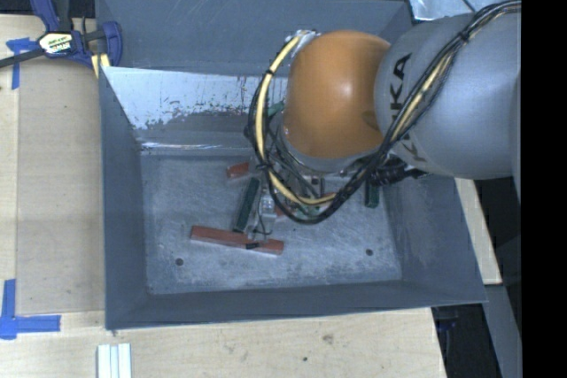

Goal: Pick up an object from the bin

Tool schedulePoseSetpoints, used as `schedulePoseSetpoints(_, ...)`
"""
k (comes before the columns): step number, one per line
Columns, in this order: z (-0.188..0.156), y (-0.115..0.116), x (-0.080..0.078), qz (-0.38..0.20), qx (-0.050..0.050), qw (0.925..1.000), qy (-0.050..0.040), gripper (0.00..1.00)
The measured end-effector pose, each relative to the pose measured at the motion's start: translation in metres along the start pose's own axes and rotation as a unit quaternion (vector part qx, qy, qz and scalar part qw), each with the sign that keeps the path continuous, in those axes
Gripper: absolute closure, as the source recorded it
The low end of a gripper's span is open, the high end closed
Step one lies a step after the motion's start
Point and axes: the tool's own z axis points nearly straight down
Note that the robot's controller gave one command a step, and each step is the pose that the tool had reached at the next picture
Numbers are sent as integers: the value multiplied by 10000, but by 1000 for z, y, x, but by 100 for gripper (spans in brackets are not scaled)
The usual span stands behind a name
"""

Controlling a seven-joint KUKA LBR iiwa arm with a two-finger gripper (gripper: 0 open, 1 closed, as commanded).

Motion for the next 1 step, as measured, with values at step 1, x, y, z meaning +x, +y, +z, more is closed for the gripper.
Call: schedulePoseSetpoints(1, 77, 3, 7, 216, 6, 9998, 19, 0)
